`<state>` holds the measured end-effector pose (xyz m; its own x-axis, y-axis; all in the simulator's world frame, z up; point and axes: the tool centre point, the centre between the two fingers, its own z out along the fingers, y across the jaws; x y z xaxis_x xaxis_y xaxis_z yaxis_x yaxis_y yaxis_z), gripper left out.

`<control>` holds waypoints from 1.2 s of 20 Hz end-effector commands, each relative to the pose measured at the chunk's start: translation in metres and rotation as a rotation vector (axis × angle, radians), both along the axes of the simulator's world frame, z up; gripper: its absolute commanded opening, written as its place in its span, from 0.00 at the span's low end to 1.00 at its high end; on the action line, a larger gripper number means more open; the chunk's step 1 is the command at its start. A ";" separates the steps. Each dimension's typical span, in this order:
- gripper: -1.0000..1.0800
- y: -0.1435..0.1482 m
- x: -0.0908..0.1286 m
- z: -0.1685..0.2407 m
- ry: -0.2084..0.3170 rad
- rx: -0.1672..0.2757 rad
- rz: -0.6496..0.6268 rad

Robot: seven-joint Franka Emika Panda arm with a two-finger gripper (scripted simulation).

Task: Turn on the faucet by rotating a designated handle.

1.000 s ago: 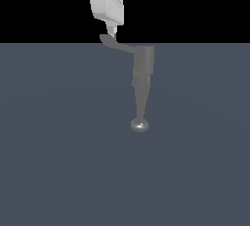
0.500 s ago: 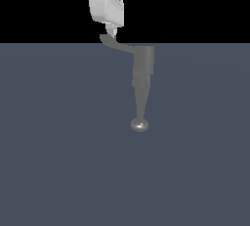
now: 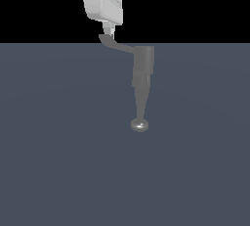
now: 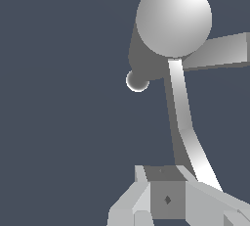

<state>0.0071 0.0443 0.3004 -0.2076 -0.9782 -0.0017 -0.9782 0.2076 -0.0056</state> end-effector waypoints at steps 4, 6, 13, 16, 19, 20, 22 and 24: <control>0.00 0.003 -0.019 -0.002 0.006 0.000 0.000; 0.00 0.004 -0.025 -0.002 0.006 0.000 0.000; 0.00 0.008 -0.047 -0.002 0.006 0.000 0.000; 0.00 0.010 -0.056 -0.002 0.006 0.000 0.000; 0.00 0.006 -0.054 0.001 -0.003 0.000 -0.004; 0.00 0.004 -0.057 0.001 -0.002 0.000 -0.004; 0.00 0.000 -0.063 0.000 -0.002 0.000 -0.004; 0.00 -0.004 -0.069 0.000 -0.001 0.000 -0.003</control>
<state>-0.0562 0.0473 0.3013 -0.2045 -0.9789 -0.0036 -0.9788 0.2045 -0.0103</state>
